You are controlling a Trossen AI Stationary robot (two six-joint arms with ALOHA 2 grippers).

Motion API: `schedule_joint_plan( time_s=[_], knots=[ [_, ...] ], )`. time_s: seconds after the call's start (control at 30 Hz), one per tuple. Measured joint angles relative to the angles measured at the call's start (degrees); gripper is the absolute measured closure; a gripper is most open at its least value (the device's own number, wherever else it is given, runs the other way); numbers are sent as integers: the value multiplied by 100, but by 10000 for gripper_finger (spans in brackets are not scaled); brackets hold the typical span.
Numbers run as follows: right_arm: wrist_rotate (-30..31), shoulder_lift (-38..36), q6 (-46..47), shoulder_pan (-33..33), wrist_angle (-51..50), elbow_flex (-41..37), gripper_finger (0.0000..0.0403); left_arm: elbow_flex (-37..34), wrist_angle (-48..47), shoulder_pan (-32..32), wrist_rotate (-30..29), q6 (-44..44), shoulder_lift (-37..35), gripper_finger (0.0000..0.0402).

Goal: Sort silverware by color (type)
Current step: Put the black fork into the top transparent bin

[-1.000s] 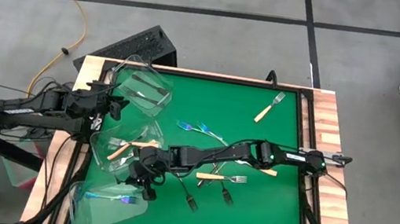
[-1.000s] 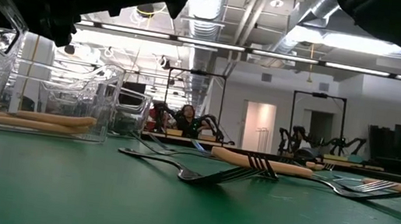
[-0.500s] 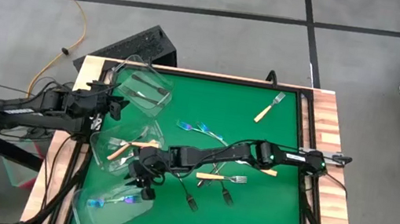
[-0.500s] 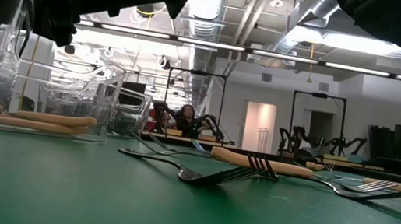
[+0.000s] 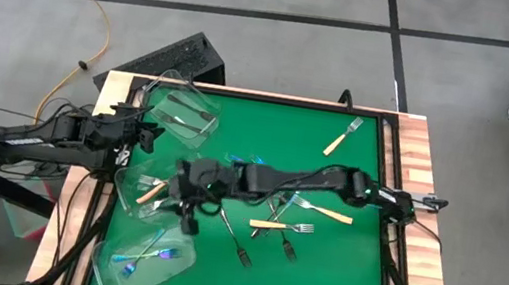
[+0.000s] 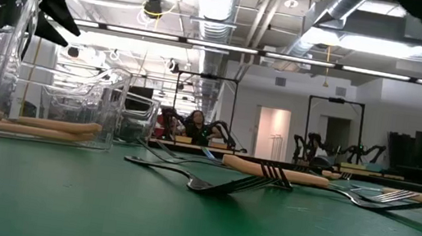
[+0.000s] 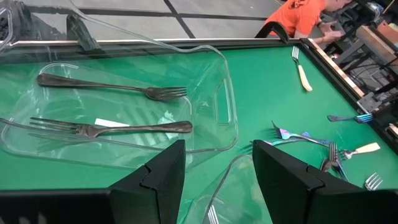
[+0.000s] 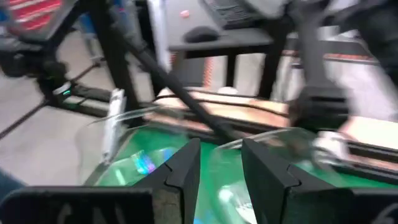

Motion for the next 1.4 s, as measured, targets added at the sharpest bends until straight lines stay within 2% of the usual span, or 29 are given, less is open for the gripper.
schedule_joint_plan(
  time_s=[0.2,0.5,0.63,0.8,0.9,0.97,1.07,1.17,1.4],
  knots=[
    [753,-942,4,-234,-1079,-14,266,0,2,0,118,22,0,230],
    [2289,-2141,24,-508,-3177,-16,266,0,4,0,201,155,0,230],
    [2794,-2647,356,-642,-4102,-3,266,0,-1,0,201,199,0,230],
    [3337,-2866,1425,-860,-5738,-5,266,0,-30,0,260,278,0,230],
    [3902,-2864,2859,-981,-7086,-9,266,0,-32,0,262,280,0,230],
    [4206,-2816,3750,-1075,-7206,-152,266,0,-31,0,265,280,0,230],
    [4190,-2862,4354,-1201,-7021,-515,266,0,-33,0,310,288,0,230],
    [4152,-2861,4960,-1424,-7243,-775,266,0,-33,0,359,371,2,230],
    [3678,-2915,4415,-1572,-7227,-1915,266,0,-37,0,413,370,2,230]
  ],
)
